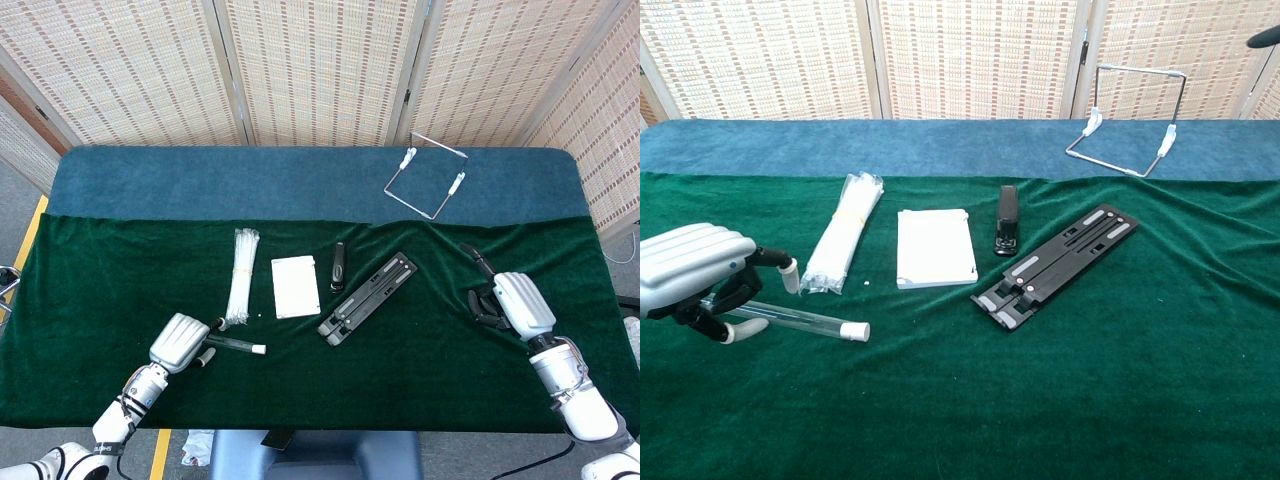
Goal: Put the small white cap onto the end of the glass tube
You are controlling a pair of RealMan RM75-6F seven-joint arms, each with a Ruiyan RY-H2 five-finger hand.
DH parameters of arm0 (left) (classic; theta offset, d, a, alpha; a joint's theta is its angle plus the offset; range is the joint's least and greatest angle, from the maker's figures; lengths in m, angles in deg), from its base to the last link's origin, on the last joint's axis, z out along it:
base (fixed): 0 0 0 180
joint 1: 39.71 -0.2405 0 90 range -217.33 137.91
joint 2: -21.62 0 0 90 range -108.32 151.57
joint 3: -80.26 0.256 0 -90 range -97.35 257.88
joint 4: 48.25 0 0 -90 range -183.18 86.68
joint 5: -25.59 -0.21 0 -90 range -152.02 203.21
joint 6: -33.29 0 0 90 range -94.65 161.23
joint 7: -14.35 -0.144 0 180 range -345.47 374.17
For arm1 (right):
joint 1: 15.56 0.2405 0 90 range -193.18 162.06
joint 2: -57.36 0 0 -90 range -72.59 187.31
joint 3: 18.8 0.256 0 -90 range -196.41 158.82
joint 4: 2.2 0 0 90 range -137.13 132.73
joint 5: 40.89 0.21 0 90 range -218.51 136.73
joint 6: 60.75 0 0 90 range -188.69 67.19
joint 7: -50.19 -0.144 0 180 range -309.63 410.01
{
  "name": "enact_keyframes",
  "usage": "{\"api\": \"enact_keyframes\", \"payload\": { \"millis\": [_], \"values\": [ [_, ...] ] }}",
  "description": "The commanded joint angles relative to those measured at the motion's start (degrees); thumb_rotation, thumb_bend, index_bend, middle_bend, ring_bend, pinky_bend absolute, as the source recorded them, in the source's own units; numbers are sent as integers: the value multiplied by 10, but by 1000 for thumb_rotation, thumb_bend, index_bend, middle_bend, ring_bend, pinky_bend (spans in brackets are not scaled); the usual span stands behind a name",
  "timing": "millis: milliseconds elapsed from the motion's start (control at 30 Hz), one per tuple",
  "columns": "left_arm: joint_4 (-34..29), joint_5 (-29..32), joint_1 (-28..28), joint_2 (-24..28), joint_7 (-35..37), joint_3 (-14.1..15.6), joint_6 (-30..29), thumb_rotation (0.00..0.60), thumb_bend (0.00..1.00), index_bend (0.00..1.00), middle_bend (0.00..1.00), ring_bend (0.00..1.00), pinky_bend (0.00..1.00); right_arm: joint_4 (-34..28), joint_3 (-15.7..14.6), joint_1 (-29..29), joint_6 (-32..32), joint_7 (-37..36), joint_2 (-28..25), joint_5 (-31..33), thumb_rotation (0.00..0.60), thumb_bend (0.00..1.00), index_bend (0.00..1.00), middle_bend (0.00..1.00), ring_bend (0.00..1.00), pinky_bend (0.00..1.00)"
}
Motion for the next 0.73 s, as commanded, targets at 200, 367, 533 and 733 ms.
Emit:
{"api": "enact_keyframes", "payload": {
  "millis": [200,367,533,733],
  "values": [
    [-85,12,-52,84,15,-13,-94,600,429,363,759,640,803,25,-13,-47,-41,25,-9,13,600,698,19,859,991,904],
    [-116,41,-94,143,35,-37,-162,600,432,355,508,391,561,63,-25,-82,-82,89,0,13,600,698,35,394,494,374],
    [-124,64,-137,170,29,-52,-223,600,433,334,367,241,300,78,-33,-117,-121,121,9,7,600,697,40,114,165,98],
    [-148,58,-185,183,24,-40,-277,600,433,312,339,219,219,91,-40,-157,-172,123,25,-11,600,698,54,84,117,46]
  ]
}}
